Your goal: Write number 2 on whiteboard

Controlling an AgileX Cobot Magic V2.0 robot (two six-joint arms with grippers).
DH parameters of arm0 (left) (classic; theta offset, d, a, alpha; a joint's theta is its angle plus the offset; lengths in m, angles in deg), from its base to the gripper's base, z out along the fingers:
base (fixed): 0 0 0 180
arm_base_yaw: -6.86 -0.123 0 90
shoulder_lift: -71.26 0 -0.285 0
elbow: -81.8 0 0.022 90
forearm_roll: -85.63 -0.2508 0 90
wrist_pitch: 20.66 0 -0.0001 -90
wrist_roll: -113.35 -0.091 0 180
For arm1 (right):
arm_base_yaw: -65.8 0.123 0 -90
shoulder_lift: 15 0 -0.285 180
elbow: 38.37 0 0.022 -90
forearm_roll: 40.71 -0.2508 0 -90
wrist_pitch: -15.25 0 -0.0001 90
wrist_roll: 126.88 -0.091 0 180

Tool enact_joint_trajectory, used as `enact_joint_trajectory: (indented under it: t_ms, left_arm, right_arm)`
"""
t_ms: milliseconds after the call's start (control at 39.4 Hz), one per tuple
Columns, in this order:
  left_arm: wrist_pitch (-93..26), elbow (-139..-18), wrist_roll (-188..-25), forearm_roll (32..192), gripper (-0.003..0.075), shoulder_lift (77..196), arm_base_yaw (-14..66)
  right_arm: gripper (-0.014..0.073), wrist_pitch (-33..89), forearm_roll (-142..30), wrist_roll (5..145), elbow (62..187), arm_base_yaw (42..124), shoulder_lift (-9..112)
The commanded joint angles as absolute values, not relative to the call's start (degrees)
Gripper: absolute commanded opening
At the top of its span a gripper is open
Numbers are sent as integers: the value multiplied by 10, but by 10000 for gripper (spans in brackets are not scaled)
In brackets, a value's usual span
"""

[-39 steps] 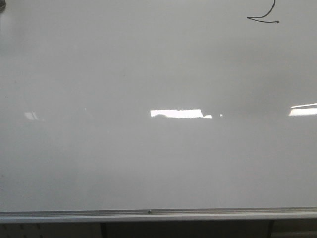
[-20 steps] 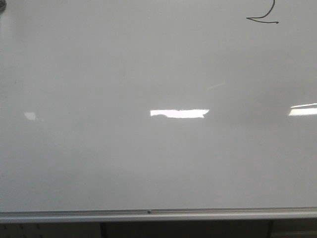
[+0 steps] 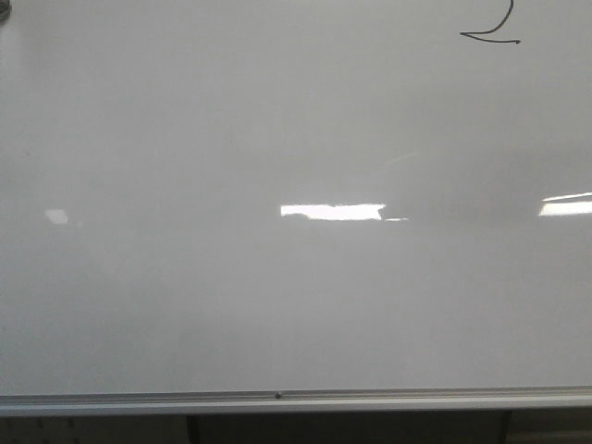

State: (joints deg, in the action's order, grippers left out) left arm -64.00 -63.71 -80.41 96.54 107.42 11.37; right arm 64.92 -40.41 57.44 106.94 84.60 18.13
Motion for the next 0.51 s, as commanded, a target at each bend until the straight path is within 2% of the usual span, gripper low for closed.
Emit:
enact_joint_trajectory:
  t_ms: [0, 76, 127, 482]
  left_arm:
    - [-592, -651, -801, 975, -20, 1077, 113]
    - [-592, -651, -801, 968, -20, 1077, 113]
    - [-592, -651, -801, 964, -20, 1077, 113]
    - [-593, -651, -801, 963, -20, 1077, 113]
  right_arm:
    - [40, 605, -396, 574, 1083, 841, 184]
    - [-47, 605, -396, 574, 1083, 841, 184]
    - [-74, 605, -396, 574, 1083, 841, 184]
    - [-69, 601, -396, 574, 1083, 841, 184]
